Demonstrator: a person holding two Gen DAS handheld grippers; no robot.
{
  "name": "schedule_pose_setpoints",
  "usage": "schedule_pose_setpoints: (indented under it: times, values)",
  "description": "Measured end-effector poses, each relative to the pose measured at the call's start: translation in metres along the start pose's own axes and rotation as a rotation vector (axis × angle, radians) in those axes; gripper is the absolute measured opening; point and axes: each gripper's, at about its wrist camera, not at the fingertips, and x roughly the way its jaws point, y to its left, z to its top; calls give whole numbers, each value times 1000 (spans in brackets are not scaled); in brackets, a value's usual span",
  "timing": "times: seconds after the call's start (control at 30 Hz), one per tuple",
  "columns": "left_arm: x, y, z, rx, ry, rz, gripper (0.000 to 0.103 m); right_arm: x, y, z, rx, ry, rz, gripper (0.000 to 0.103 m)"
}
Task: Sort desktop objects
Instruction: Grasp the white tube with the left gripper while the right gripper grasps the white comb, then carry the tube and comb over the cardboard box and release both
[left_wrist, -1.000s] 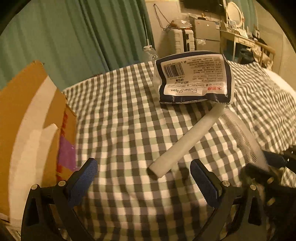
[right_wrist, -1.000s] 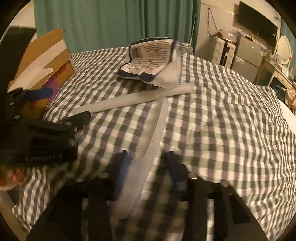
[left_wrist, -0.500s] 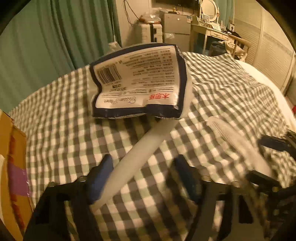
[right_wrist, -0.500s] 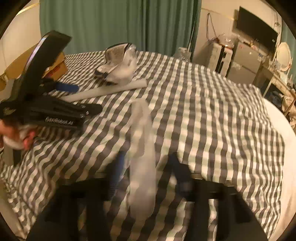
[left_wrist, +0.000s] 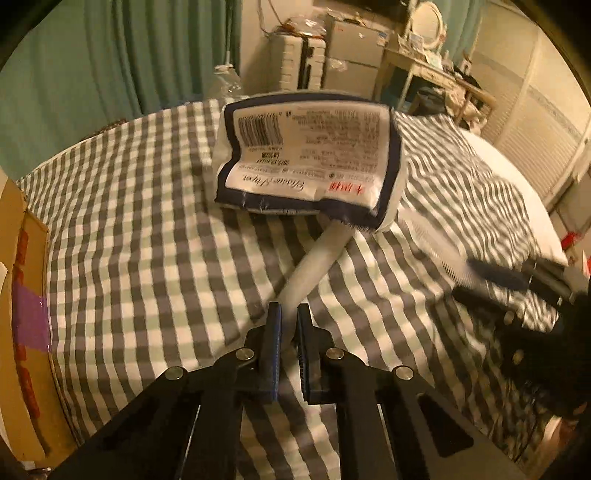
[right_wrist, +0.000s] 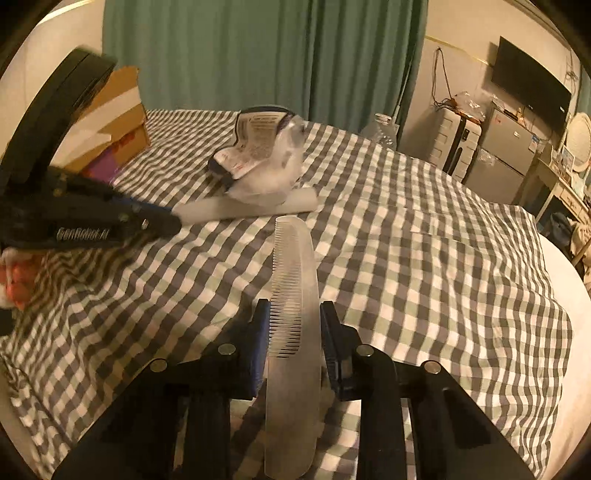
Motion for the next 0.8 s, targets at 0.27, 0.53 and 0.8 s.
schedule_pose_setpoints:
  times: [0.27,0.53,0.8]
  values:
    - [15,-16,4,127,-54,137,46,-19,-10,5,50,-33,17,26]
    - [12,11,-2,0,-46,59,12,-25,-21,8,81,-51,30,26]
    - [-8,-4,-7,10,-32,55,7,-31,-32,8,115,-56,65,26]
